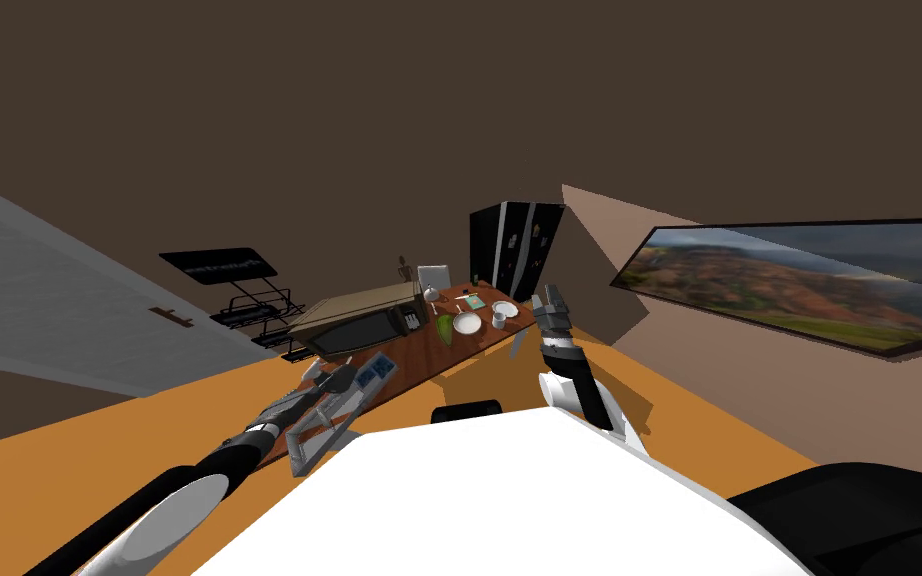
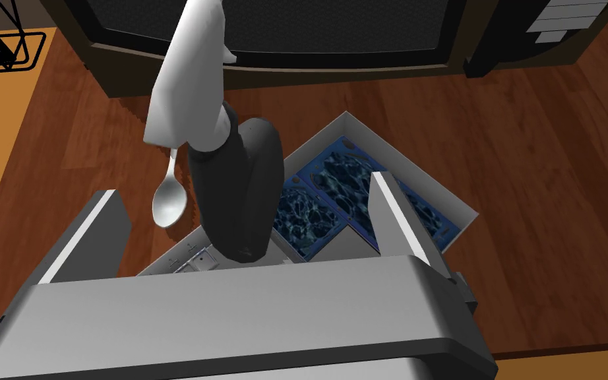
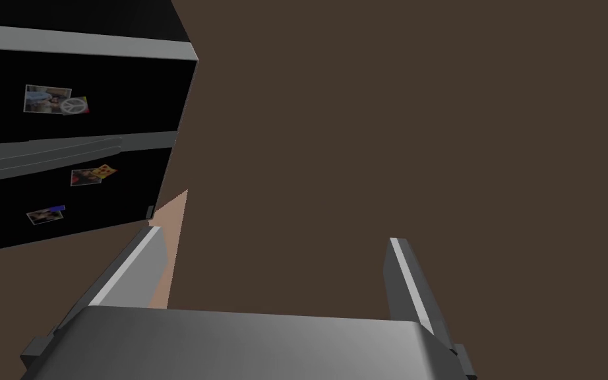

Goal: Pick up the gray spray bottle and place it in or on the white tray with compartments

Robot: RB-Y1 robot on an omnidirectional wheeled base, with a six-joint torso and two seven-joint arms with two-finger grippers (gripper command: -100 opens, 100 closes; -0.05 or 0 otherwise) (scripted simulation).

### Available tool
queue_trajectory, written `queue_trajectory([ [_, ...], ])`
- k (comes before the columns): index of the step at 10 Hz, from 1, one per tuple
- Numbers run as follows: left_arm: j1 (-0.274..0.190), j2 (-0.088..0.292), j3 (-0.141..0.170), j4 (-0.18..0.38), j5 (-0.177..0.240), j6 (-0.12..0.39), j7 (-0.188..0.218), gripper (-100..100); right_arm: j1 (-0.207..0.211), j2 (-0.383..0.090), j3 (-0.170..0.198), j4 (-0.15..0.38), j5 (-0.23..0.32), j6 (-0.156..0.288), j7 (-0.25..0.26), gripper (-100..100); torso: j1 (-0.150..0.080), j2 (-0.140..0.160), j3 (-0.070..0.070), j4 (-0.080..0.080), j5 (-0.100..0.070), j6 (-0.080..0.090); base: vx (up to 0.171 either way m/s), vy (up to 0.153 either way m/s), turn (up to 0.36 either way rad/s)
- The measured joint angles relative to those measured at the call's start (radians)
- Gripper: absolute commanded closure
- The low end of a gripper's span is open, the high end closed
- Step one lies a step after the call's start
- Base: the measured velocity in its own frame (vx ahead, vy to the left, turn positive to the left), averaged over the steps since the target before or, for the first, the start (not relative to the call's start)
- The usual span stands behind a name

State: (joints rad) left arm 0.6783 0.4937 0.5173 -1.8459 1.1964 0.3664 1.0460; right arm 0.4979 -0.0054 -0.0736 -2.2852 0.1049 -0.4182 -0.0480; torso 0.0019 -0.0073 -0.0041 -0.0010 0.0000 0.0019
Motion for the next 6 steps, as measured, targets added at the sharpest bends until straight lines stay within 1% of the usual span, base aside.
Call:
queue_trajectory([
  [1, 0.019, 0.023, 0.025, -0.025, 0.011, 0.018, 0.022, -100, 0.000, 0.000, 0.000, 0.000, 0.000, 0.000, 0.000, 0, 0.000, 0.000, 0.000, 0.000, 0.000, 0.000, 0.052, -0.052, 0.051],
  [2, 0.036, 0.048, 0.039, -0.037, 0.036, 0.028, 0.033, -100, 0.000, 0.000, 0.000, 0.000, 0.000, 0.000, 0.000, 0, 0.000, 0.000, 0.000, 0.000, 0.000, 0.000, 0.044, -0.037, 0.014],
  [3, 0.049, 0.054, 0.051, -0.055, 0.036, 0.037, 0.045, -100, 0.000, 0.000, 0.000, 0.000, 0.000, 0.000, 0.000, 0, 0.001, 0.000, 0.000, 0.000, 0.000, 0.000, 0.017, -0.014, 0.002],
  [4, 0.050, 0.054, 0.052, -0.058, 0.036, 0.039, 0.048, 0, 0.000, 0.000, 0.000, 0.000, 0.000, 0.000, 0.000, 0, 0.002, 0.001, 0.001, 0.000, 0.001, 0.000, 0.000, 0.000, 0.000],
  [6, 0.050, 0.054, 0.052, -0.057, 0.036, 0.039, 0.048, 0, 0.000, 0.000, 0.000, 0.000, 0.000, 0.000, 0.000, 0, 0.003, 0.003, 0.002, 0.001, 0.001, 0.000, 0.000, 0.000, 0.000],
])
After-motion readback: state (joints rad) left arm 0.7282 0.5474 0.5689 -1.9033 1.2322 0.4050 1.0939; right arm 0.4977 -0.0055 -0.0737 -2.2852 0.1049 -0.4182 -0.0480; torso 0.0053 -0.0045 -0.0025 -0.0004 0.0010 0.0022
